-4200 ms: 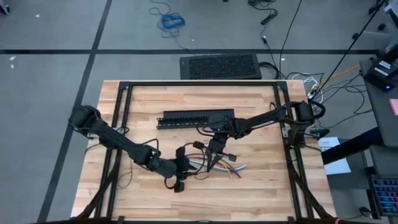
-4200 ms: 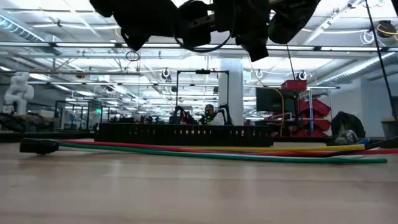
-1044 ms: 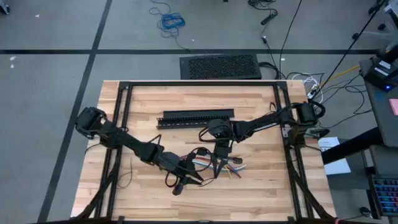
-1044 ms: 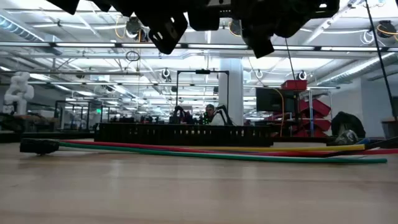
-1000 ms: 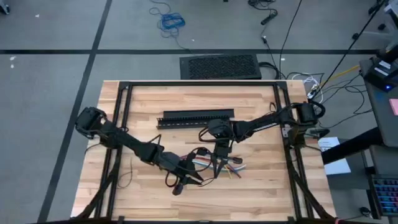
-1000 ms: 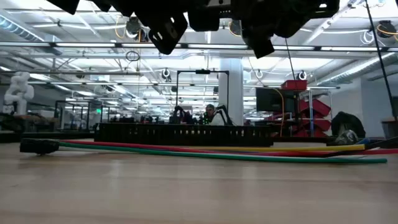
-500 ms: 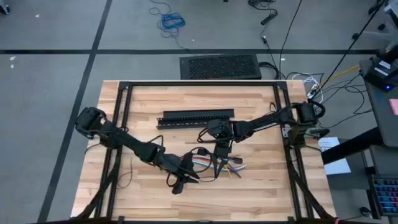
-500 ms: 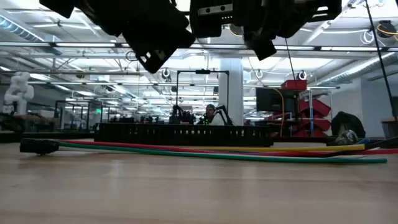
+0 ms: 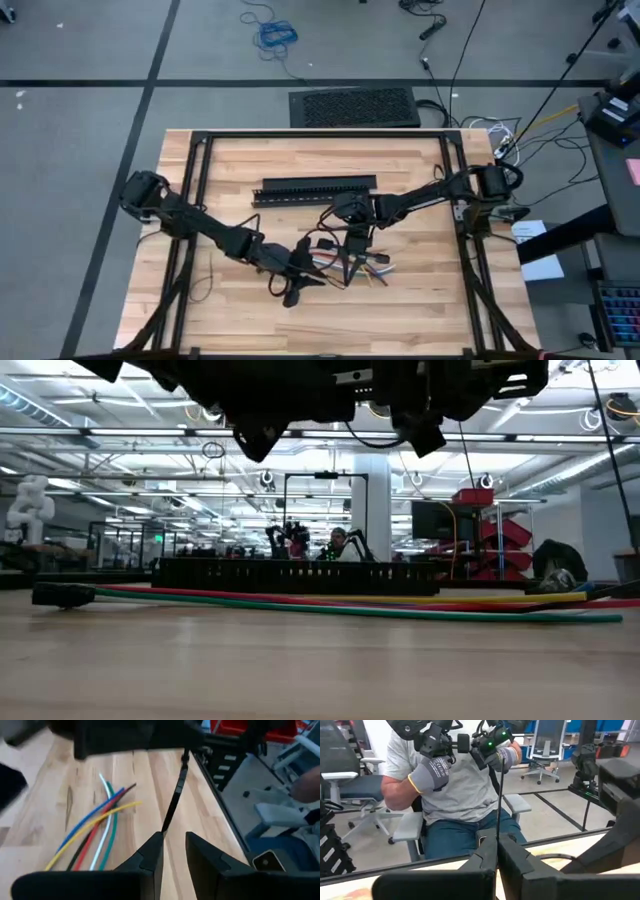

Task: Ziptie cables
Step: Wrap the cables together using a zip tie

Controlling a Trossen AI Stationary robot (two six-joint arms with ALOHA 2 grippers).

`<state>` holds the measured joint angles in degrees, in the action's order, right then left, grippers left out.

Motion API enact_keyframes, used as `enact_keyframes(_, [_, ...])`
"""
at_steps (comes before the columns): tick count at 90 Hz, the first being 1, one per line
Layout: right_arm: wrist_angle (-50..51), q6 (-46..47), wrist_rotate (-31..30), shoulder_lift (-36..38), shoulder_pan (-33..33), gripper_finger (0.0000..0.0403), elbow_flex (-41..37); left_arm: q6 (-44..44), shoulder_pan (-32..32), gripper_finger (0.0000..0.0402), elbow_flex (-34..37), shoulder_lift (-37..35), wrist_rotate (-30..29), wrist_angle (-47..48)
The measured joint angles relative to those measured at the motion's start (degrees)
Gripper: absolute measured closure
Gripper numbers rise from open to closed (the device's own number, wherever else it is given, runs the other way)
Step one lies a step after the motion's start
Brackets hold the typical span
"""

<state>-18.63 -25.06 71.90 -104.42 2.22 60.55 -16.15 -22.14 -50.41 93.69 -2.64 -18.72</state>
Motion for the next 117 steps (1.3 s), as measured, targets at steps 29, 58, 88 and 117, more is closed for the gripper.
enact_keyframes(29, [1.71,-0.73,-0.39,0.00,0.11,0.0403,0.00,-1.48,0.00,0.0322,0.00,-0.18,-3.23,2.94])
enact_keyframes(58, [2.67,-1.75,-2.10,-0.02,0.13,0.0403,0.00,-0.01,0.01,0.0322,-0.98,-0.76,-2.95,2.14])
enact_keyframes(88, [2.16,-2.67,-2.93,-0.02,-0.67,0.0403,0.00,-0.07,0.06,0.0381,-0.98,-0.76,0.37,1.67])
enact_keyframes(117, [-0.57,-2.38,-2.95,-0.02,-0.76,0.0403,0.00,-0.03,0.06,0.0400,-0.98,-0.76,1.60,1.70])
